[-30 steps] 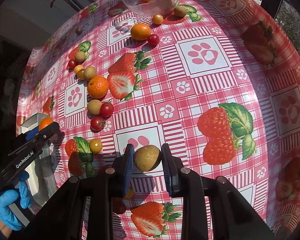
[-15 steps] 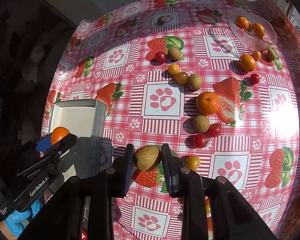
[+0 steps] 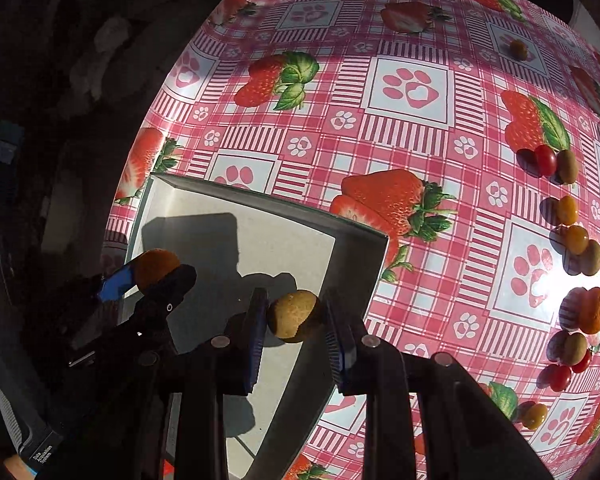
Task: Organize fruits
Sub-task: 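Carry the mandarin and kiwi with both tools over the white tray, then open both tools to drop the mandarin and kiwi into the tray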
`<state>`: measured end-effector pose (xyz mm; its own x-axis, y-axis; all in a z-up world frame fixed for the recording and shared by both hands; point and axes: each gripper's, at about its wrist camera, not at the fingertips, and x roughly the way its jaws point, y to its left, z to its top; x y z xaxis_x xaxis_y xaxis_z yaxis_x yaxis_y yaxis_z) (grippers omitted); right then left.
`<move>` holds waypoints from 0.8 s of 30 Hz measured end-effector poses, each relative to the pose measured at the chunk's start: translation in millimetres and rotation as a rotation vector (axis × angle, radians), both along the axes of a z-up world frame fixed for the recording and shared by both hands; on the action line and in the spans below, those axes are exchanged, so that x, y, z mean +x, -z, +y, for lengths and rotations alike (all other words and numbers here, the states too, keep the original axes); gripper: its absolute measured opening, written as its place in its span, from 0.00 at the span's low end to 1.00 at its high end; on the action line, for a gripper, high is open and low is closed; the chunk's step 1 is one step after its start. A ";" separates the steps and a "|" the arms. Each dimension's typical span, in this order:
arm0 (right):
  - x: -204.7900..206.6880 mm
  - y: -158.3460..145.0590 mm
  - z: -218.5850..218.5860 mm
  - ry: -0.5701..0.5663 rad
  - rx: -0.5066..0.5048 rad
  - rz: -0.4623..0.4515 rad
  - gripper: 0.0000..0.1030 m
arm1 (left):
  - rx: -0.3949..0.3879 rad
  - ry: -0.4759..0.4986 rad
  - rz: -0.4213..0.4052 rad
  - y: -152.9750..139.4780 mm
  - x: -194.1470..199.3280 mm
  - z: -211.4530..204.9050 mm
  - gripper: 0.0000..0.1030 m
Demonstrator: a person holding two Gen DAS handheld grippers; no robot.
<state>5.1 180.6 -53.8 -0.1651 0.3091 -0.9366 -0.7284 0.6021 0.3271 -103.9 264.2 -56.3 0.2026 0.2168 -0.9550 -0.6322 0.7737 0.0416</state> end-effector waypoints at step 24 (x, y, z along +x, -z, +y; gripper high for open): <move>4.6 -9.0 14.7 0.035 -0.001 0.025 0.82 | 0.039 0.041 0.027 -7.0 2.8 -13.5 0.81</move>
<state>9.8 195.3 -44.8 -0.1778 0.3146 -0.9324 -0.6983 0.6273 0.3448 -101.1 250.7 -49.3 0.1861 0.2461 -0.9512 -0.5981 0.7965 0.0891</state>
